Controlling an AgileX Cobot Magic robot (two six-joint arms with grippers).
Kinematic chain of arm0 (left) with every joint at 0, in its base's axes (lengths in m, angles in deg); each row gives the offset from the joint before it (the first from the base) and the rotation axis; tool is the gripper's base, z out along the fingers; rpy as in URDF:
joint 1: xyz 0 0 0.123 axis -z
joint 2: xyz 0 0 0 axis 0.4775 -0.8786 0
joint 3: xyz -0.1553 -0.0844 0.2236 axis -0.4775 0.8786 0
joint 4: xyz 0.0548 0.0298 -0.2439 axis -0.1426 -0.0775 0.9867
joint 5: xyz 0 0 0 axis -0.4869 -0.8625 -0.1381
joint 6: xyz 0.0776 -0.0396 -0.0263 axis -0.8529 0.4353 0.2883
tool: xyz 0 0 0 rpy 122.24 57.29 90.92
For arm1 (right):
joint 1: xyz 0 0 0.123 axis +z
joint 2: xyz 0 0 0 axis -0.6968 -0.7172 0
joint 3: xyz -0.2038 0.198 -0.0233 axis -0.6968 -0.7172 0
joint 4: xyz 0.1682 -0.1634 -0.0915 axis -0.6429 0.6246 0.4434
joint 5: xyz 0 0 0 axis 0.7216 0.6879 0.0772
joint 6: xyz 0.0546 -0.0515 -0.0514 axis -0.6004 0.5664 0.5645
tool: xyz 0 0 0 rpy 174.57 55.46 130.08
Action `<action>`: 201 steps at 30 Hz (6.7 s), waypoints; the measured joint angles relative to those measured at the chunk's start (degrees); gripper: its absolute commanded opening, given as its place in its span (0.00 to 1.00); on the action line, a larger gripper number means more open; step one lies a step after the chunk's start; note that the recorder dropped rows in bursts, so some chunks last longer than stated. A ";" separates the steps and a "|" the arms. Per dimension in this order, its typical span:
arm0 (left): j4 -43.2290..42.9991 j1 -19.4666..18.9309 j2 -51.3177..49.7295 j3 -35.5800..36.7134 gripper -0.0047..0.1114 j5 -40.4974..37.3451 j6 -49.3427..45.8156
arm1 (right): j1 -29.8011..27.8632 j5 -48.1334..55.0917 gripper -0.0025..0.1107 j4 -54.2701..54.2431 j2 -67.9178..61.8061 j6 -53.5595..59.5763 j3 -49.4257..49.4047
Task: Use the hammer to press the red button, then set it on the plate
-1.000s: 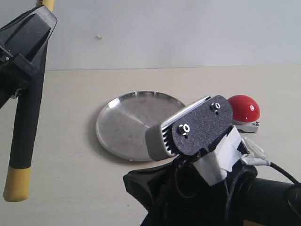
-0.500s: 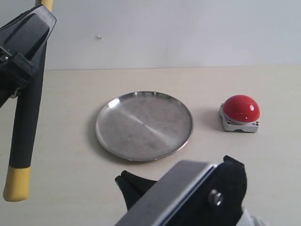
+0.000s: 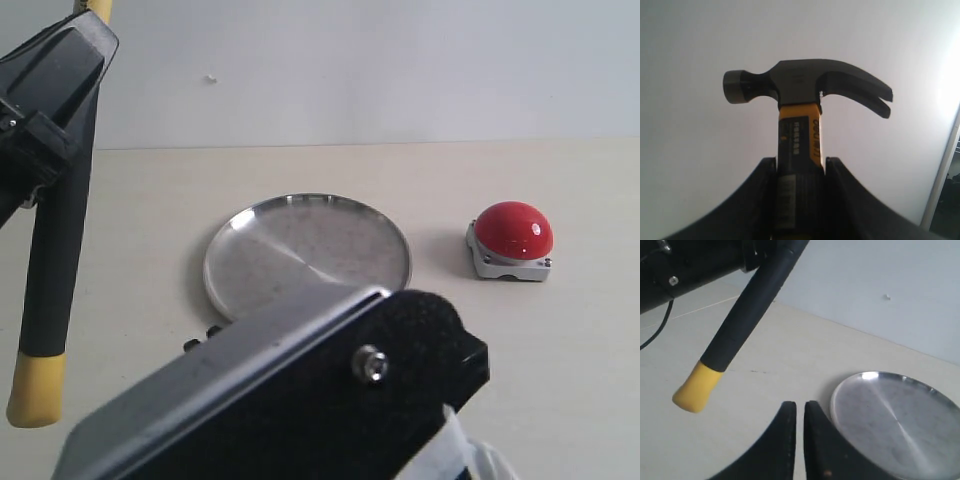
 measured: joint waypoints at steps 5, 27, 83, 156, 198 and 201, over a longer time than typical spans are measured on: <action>0.00 0.00 0.00 0.00 0.04 0.11 0.00 | -1.21 -3.80 0.02 -7.06 7.15 14.56 0.00; 0.00 0.00 0.00 0.00 0.04 0.11 -0.22 | -31.78 -45.93 0.02 0.54 20.23 8.70 -9.01; 0.03 0.00 0.22 -2.75 0.04 0.22 -20.64 | -41.38 -114.16 0.59 -84.21 -10.35 86.49 -4.15; -2.04 -0.23 0.33 -2.75 0.33 -1.17 -26.05 | -41.26 -116.87 0.02 -83.13 -18.08 83.56 5.25; 12.68 -0.23 11.14 9.76 0.33 -0.31 -36.44 | -41.13 -72.81 0.02 -100.00 -0.76 110.57 5.13; 13.78 -0.23 11.14 11.53 0.33 -0.55 -36.44 | -41.13 -67.42 0.02 -100.26 3.24 112.72 5.13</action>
